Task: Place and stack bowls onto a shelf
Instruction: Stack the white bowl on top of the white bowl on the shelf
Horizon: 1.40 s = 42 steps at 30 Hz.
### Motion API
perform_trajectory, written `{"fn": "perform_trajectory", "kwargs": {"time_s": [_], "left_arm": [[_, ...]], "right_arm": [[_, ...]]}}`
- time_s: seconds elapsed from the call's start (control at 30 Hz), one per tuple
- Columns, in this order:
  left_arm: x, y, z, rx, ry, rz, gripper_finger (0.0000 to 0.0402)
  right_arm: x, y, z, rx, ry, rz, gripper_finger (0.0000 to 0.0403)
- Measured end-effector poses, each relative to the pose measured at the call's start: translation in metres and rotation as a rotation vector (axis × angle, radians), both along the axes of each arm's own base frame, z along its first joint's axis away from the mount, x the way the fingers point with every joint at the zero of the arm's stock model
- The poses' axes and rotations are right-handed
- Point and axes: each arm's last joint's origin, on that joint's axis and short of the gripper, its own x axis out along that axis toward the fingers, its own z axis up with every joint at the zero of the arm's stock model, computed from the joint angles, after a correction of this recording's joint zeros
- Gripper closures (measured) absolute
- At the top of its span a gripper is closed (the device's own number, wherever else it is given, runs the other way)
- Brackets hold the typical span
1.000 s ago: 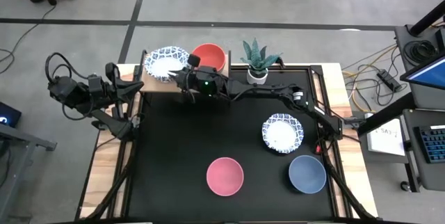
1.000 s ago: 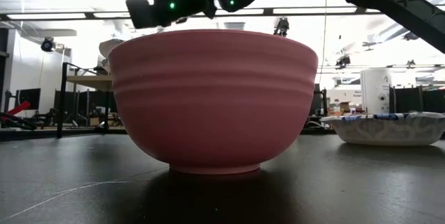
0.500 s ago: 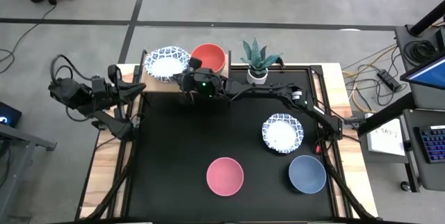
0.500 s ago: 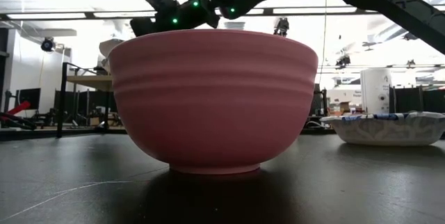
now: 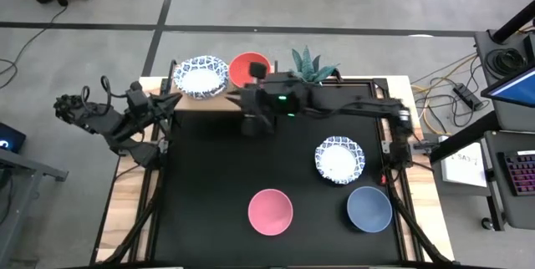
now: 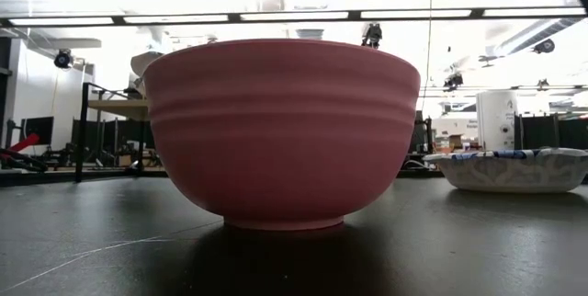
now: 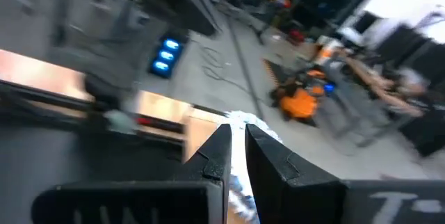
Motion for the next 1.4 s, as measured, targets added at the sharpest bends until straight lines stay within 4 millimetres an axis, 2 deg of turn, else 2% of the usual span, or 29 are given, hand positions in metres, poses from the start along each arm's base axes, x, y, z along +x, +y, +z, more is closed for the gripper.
{"fn": "perform_trajectory", "kwargs": {"time_s": [0.1, 0.2, 0.3, 0.4, 0.57, 0.73, 0.97, 1.4], "left_arm": [[0.01, -0.002, 0.008, -0.003, 0.022, -0.039, 0.0402], [0.025, -0.004, 0.011, -0.006, 0.071, -0.095, 0.0402], [0.039, -0.003, 0.01, -0.042, 0.17, -0.132, 0.0402], [0.053, 0.005, 0.005, -0.12, 0.335, -0.117, 0.0402], [0.072, 0.03, -0.003, -0.234, 0.633, 0.033, 0.0402], [0.085, 0.065, -0.012, -0.339, 0.839, 0.114, 0.0402], [0.088, 0.094, -0.017, -0.4, 0.915, 0.103, 0.0402], [0.093, 0.111, -0.025, -0.398, 0.989, 0.121, 0.0402]], "right_arm": [[-0.035, 0.011, 0.023, 0.128, 0.02, 0.02, 0.037], [-0.065, 0.016, 0.033, 0.261, 0.093, 0.034, 0.037], [-0.085, 0.021, 0.032, 0.382, 0.196, 0.063, 0.037], [-0.097, 0.027, 0.024, 0.451, 0.302, 0.07, 0.037], [-0.102, 0.037, 0.004, 0.5, 0.387, 0.049, 0.037], [-0.102, 0.046, -0.018, 0.498, 0.442, 0.065, 0.037], [-0.11, 0.048, -0.037, 0.52, 0.449, 0.055, 0.037], [-0.135, 0.046, -0.05, 0.572, 0.381, 0.046, 0.0369]]}}
